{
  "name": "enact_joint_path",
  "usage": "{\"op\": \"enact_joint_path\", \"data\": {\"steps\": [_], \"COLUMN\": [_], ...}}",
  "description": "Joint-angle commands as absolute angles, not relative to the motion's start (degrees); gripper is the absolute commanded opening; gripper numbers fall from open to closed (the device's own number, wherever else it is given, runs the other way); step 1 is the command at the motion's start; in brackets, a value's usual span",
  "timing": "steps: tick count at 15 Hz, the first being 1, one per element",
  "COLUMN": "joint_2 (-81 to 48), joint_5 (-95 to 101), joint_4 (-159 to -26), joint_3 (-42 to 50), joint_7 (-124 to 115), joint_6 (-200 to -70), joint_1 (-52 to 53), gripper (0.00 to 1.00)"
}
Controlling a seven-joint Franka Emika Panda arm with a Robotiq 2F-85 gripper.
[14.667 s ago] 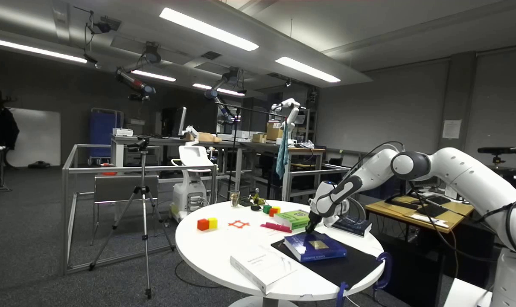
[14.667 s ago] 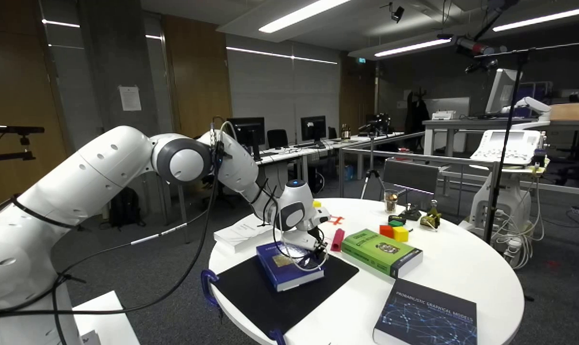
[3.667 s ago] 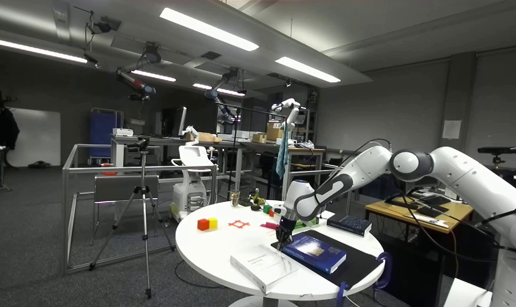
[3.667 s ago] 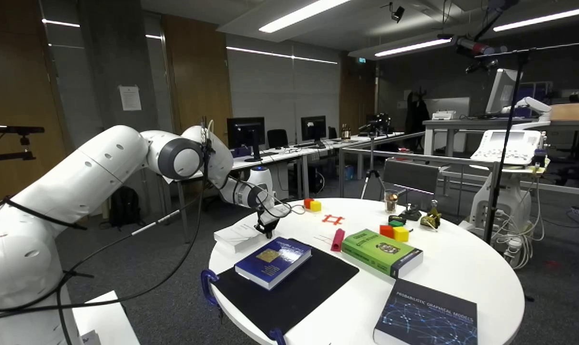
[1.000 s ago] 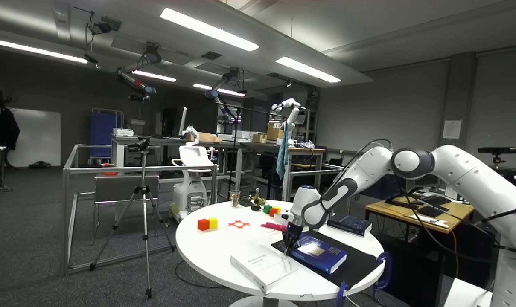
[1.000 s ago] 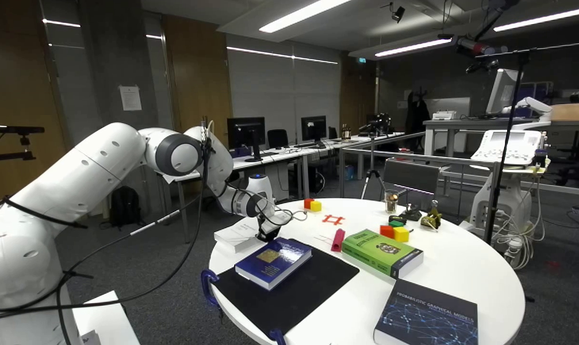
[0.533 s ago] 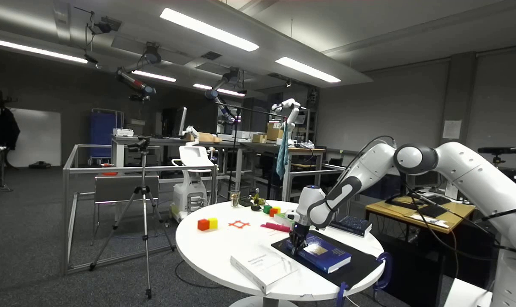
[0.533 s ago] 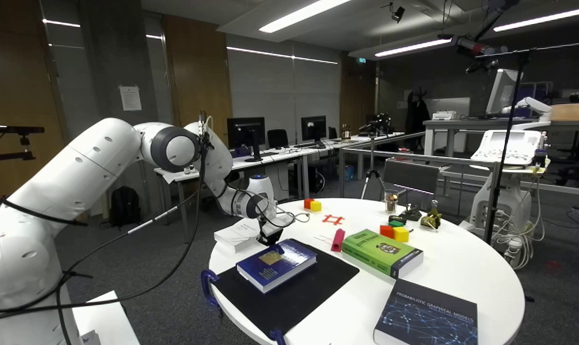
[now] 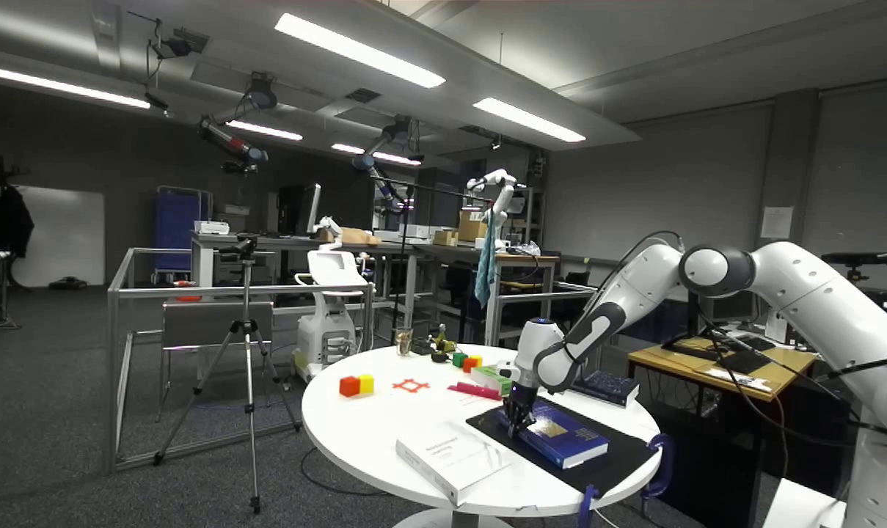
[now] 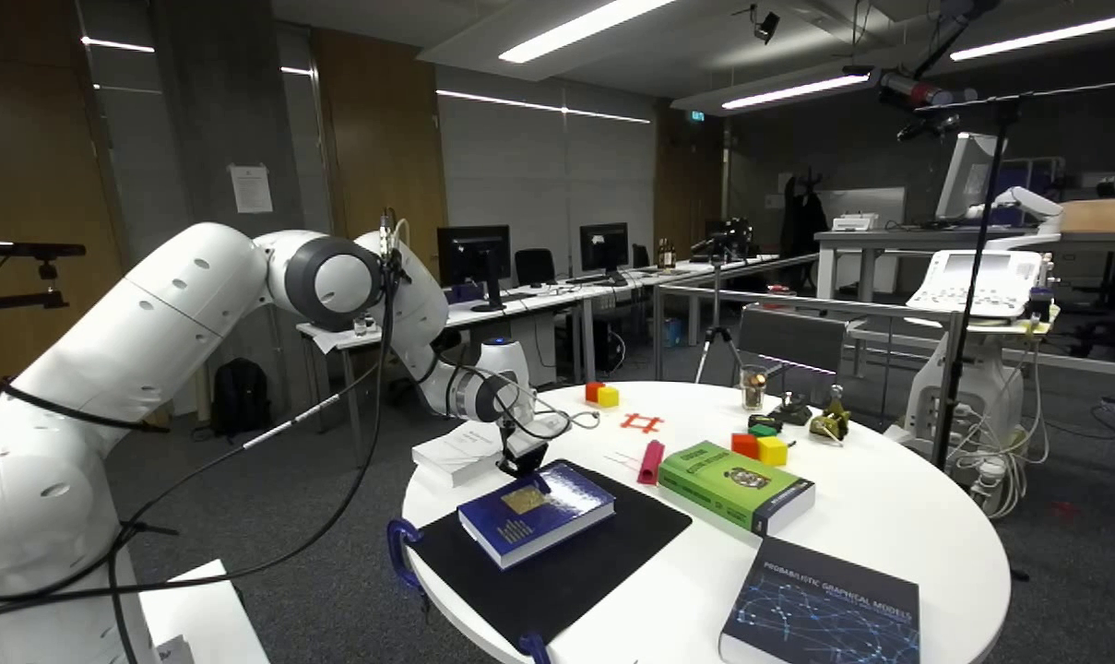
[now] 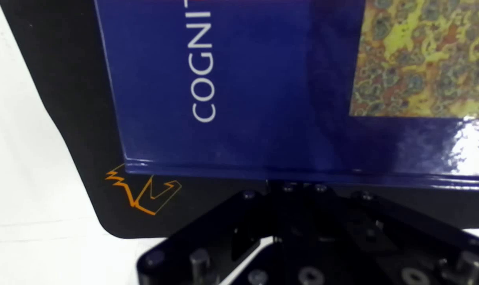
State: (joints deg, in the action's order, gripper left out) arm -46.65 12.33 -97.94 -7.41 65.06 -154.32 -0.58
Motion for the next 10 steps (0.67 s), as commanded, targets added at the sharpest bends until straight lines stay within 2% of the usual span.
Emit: {"op": "enact_joint_path", "data": {"steps": [1, 10], "joint_2": [-43.39, -39.61], "joint_5": [14.5, 14.91], "joint_4": [-103.15, -110.21], "joint_3": [-8.31, -9.42], "joint_7": [67.44, 73.92], "joint_6": [-155.57, -156.63], "joint_1": [-1.98, -2.4], "gripper": [0.0, 0.0]}}
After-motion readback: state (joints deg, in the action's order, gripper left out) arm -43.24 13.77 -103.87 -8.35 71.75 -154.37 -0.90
